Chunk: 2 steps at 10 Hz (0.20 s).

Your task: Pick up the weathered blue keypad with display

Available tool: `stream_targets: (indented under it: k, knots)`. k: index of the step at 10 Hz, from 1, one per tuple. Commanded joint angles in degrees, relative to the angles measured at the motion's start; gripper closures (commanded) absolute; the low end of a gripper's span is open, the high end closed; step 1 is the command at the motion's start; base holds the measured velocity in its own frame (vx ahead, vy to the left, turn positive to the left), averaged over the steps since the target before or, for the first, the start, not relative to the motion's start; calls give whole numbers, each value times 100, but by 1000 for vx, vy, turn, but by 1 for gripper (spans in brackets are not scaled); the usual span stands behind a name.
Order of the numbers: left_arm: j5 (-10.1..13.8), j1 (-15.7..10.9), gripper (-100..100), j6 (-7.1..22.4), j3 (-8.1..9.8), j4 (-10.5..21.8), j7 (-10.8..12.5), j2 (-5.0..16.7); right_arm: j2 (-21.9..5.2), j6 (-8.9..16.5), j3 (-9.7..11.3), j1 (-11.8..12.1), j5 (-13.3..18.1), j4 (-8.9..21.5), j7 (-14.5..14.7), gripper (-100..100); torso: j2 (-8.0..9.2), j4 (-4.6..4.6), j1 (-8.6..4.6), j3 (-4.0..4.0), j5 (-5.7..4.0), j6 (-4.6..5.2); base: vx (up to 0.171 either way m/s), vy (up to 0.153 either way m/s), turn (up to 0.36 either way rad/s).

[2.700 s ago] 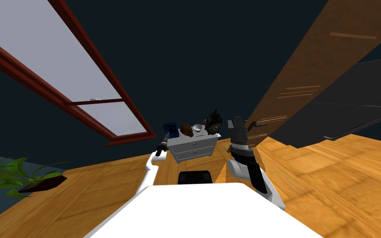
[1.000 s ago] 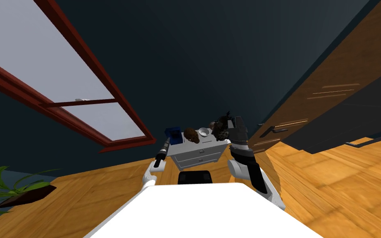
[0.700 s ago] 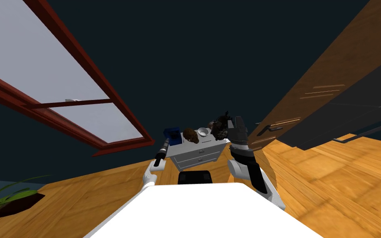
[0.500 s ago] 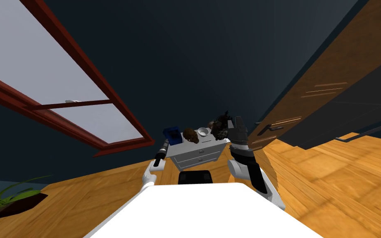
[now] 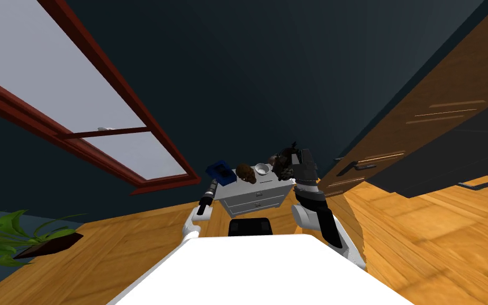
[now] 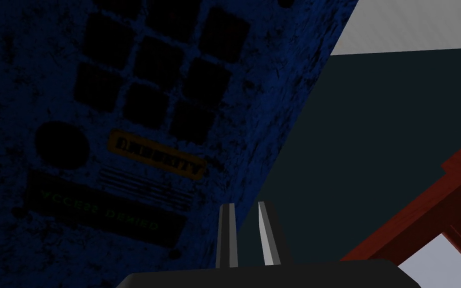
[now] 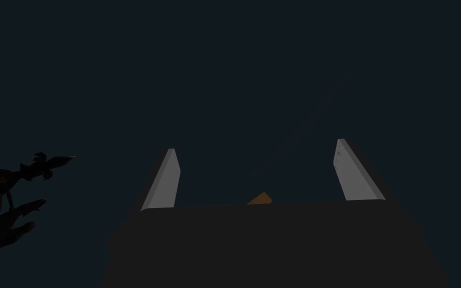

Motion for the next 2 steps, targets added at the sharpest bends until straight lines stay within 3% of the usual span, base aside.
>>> stream_targets:
  k: [1, 2]
  knots:
    - [0, 0, 100, 0, 0, 0, 0, 0, 0, 0, 0, 0, 0, 0, 0, 0, 0, 0, 0, 0, 0, 0, -7, -19, 54]
    - [0, 22, 0, -2, -11, -8, 15, 0, 0, 0, 0, -1, 0, 0, 0, 0, -1, 5, 1, 2, -1, 9, 0, 0, 0]
